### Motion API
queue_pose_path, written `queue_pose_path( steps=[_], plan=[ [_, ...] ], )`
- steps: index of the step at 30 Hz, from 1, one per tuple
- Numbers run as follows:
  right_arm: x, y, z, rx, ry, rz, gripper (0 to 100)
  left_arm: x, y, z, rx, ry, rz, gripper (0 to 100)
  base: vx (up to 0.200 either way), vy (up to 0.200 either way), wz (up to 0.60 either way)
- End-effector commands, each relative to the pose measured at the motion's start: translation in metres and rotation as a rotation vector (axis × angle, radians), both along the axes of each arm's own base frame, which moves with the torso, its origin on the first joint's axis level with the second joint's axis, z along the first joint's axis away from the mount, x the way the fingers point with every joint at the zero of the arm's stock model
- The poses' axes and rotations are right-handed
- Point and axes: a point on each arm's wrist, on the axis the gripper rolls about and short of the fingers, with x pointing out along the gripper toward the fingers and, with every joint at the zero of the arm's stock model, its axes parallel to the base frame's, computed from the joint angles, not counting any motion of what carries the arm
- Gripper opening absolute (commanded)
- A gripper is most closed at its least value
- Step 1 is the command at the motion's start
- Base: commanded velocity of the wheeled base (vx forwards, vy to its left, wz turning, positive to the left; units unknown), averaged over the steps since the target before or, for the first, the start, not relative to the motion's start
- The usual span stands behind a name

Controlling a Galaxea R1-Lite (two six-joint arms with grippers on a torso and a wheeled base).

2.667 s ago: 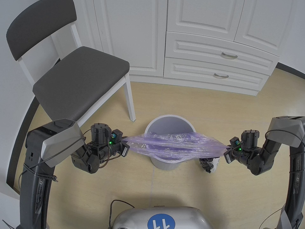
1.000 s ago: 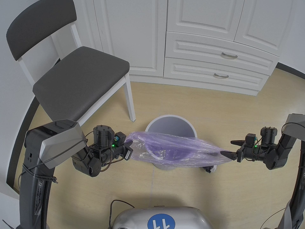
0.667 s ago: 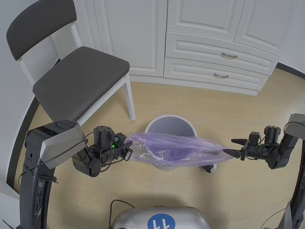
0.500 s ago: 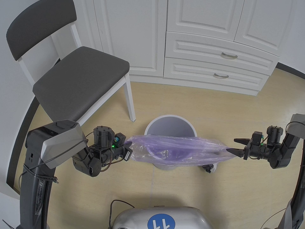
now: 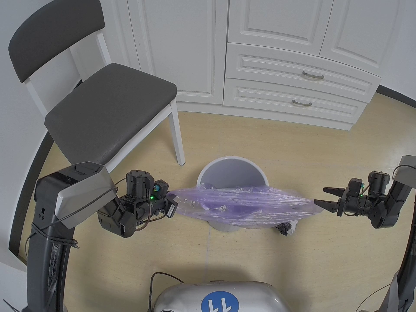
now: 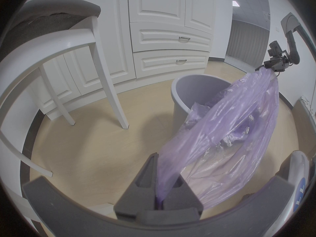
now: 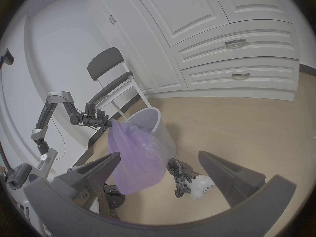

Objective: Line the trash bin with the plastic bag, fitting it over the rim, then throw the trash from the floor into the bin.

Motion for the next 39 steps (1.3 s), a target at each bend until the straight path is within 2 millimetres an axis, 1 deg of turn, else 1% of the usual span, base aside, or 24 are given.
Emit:
queue_pose_path(
  steps=[1,2,5,9,11,12,13,14,16,17,20,22,24,25,26,27,31,34,35,37,38,39],
  plan=[
    [0.000,-0.004,0.000,0.001,-0.001,-0.007,100,0.001,0.002,0.000,-0.001,-0.002,0.004,0,0.000,0.000,0.00],
    [0.001,-0.007,0.001,0.003,-0.003,-0.016,100,0.002,0.002,0.000,-0.001,-0.003,0.006,0,0.000,0.000,0.00],
    [0.002,-0.008,0.001,0.006,-0.007,-0.017,100,0.002,0.002,0.001,-0.002,-0.005,0.006,0,0.000,0.000,0.00],
    [0.003,-0.005,0.004,0.013,-0.006,-0.014,100,0.000,0.001,0.003,-0.004,-0.009,0.002,0,0.000,0.000,0.00],
    [0.005,0.006,0.013,0.007,-0.031,-0.006,100,-0.003,-0.001,0.006,-0.008,-0.015,-0.005,0,0.000,0.000,0.00],
    [0.004,0.023,0.023,-0.007,-0.048,-0.011,100,-0.006,-0.001,0.011,-0.013,-0.025,-0.008,0,0.000,0.000,0.00],
    [0.003,0.027,0.025,-0.014,-0.047,-0.021,100,-0.006,-0.001,0.013,-0.014,-0.027,-0.009,0,0.000,0.000,0.00],
    [0.003,0.038,0.028,-0.035,-0.050,-0.048,100,-0.008,-0.001,0.017,-0.020,-0.033,-0.013,0,0.000,0.000,0.00],
    [0.003,0.039,0.029,-0.039,-0.051,-0.054,100,-0.008,-0.002,0.017,-0.020,-0.033,-0.014,0,0.000,0.000,0.00],
    [0.003,0.079,0.037,-0.120,-0.069,-0.161,100,-0.011,-0.003,0.022,-0.027,-0.037,-0.022,0,0.000,0.000,0.00],
    [0.000,0.122,0.038,-0.204,-0.104,-0.286,100,-0.011,-0.003,0.024,-0.033,-0.054,-0.023,0,0.000,0.000,0.00],
    [-0.005,0.144,0.036,-0.240,-0.147,-0.336,100,-0.010,-0.002,0.023,-0.037,-0.064,-0.023,0,0.000,0.000,0.00],
    [-0.012,0.160,0.033,-0.276,-0.197,-0.340,100,-0.012,-0.001,0.021,-0.030,-0.057,-0.023,0,0.000,0.000,0.00],
    [-0.015,0.163,0.031,-0.290,-0.214,-0.339,100,-0.013,-0.001,0.021,-0.030,-0.056,-0.027,0,0.000,0.000,0.00],
    [-0.015,0.163,0.032,-0.292,-0.219,-0.338,100,-0.013,-0.001,0.021,-0.030,-0.056,-0.027,100,0.000,0.000,0.00],
    [-0.023,0.171,0.031,-0.313,-0.265,-0.315,100,-0.014,-0.001,0.021,-0.033,-0.052,-0.037,100,0.000,0.000,0.00],
    [-0.038,0.184,0.030,-0.331,-0.310,-0.278,100,-0.020,0.002,0.027,-0.042,-0.056,-0.062,100,0.000,0.000,0.00],
    [-0.047,0.196,0.024,-0.351,-0.298,-0.255,100,-0.040,0.006,0.041,-0.068,-0.027,-0.139,100,0.000,0.000,0.00],
    [-0.047,0.196,0.024,-0.351,-0.298,-0.255,100,-0.040,0.006,0.041,-0.068,-0.027,-0.139,100,0.000,0.000,0.00],
    [-0.048,0.201,0.018,-0.388,-0.296,-0.265,100,-0.062,0.010,0.058,-0.099,0.004,-0.227,100,0.000,0.000,0.00],
    [-0.048,0.201,0.017,-0.393,-0.294,-0.265,100,-0.063,0.011,0.058,-0.101,0.008,-0.233,100,0.000,0.000,0.00],
    [-0.049,0.203,0.013,-0.412,-0.292,-0.255,100,-0.070,0.012,0.065,-0.114,0.013,-0.262,100,0.000,0.000,0.00]
  ],
)
